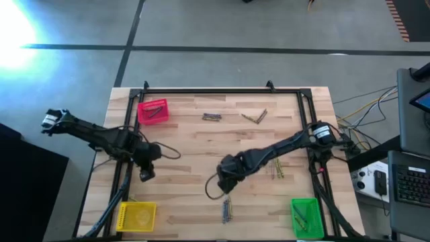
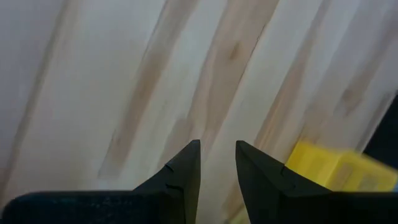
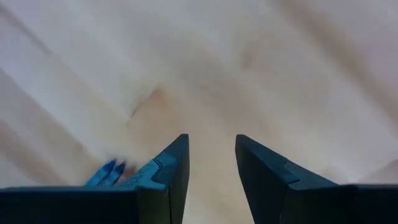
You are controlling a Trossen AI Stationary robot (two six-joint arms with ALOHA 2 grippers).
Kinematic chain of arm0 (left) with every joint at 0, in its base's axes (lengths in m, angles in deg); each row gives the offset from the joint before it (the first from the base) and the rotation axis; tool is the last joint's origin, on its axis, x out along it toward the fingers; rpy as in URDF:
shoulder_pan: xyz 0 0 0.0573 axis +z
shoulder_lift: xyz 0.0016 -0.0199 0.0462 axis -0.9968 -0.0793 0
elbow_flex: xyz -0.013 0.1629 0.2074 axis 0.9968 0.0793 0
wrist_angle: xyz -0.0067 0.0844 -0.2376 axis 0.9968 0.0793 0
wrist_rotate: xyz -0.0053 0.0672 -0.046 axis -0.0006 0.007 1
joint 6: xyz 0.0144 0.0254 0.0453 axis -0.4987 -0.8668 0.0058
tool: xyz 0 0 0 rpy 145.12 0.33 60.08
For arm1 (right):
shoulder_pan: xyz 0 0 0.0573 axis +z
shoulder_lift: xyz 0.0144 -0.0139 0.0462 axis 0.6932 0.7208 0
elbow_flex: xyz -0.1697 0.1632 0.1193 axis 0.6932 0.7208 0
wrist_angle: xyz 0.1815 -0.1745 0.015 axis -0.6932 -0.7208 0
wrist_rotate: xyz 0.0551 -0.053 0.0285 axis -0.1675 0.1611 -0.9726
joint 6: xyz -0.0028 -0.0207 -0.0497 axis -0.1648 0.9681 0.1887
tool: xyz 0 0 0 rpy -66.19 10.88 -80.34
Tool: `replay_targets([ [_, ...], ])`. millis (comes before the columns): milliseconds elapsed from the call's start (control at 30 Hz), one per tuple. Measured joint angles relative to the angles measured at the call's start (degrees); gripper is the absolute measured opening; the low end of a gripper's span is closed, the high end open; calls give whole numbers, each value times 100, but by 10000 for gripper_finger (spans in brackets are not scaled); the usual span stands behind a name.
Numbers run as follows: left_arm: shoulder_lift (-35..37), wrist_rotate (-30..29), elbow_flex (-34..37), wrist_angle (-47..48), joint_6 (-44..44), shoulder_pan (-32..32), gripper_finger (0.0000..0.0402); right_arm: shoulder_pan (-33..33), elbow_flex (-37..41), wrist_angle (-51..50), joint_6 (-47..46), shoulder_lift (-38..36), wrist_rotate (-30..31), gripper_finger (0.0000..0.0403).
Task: Sort crayons
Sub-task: Put the green crayon into the yellow bin
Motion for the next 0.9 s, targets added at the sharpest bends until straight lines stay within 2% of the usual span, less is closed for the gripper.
replay_targets([
  [300,-287,468,348,-58,1510,-1405,84,-616,36,-273,1224,-200,172,122],
  [433,-506,637,325,-306,2027,-1775,84,-799,36,-383,1757,-212,154,123],
  [633,-1106,649,300,-1340,2121,-2219,84,-944,42,-711,2220,-224,117,119],
  [733,-1508,707,281,-1354,2140,-2390,84,-952,61,-736,2360,-284,119,118],
  [900,-2095,1194,272,-1571,2063,-2631,84,-1023,186,-709,2539,-414,164,118],
])
